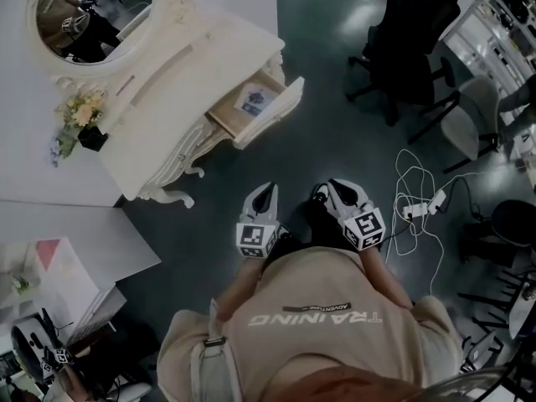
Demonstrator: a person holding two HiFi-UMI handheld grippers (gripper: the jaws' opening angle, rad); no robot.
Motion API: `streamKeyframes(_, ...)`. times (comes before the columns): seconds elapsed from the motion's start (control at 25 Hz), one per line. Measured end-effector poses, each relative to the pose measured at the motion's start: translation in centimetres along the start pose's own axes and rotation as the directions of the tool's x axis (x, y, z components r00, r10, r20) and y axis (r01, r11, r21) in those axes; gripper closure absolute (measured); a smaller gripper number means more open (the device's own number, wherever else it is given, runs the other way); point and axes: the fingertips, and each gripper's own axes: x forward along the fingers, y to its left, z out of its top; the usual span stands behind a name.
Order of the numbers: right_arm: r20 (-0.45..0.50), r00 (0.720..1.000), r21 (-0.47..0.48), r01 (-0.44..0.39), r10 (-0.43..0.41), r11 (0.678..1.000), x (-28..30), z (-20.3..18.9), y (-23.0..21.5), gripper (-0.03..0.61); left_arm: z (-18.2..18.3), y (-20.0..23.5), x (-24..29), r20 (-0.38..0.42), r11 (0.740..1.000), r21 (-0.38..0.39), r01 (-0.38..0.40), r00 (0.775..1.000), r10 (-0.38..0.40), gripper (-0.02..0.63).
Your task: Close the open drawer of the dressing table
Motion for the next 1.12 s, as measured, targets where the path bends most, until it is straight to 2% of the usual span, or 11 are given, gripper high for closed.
streamKeyframes(0.12,-0.016,1.000,-0.009,-0.021,0.021,1.000,1.2,-0.1,-1.4,0.574,0.7,0.3,1.6,0.001,0.999,0.045,-0.015,1.000,0.015,0.614)
streamKeyframes(0.28,-0.012,0.997,-0.022,-0.076,0.076,0.997,5.3,0.4,-3.7,0.574,2.3,2.6,4.2,0.012,0.993,0.073,-0.087,0.996,0.087,0.614)
streamKeyframes(0.48,-0.029,0.987,-0.041,-0.156,0.155,0.987,12.4,2.3,-7.1,0.574,4.4,6.8,7.7,0.000,0.980,0.037,-0.198,0.980,0.198,0.614)
streamKeyframes(0.64,-0.014,0.975,-0.062,-0.222,0.222,0.973,17.2,4.6,-11.2,0.574,6.2,8.7,12.3,-0.007,0.965,0.065,-0.253,0.967,0.254,0.614)
streamKeyframes(0.84,-0.073,0.953,-0.052,-0.298,0.294,0.953,22.4,4.8,-15.8,0.574,7.3,10.1,17.2,-0.041,0.936,0.082,-0.344,0.937,0.348,0.614)
streamKeyframes(1.0,-0.101,0.928,-0.023,-0.363,0.359,0.931,26.7,3.7,-18.4,0.574,6.6,11.5,19.7,-0.076,0.912,0.038,-0.409,0.909,0.411,0.614)
streamKeyframes(1.12,-0.140,0.907,0.002,-0.400,0.397,0.916,28.9,2.9,-18.7,0.574,5.9,12.7,19.7,-0.113,0.889,0.013,-0.458,0.883,0.456,0.614)
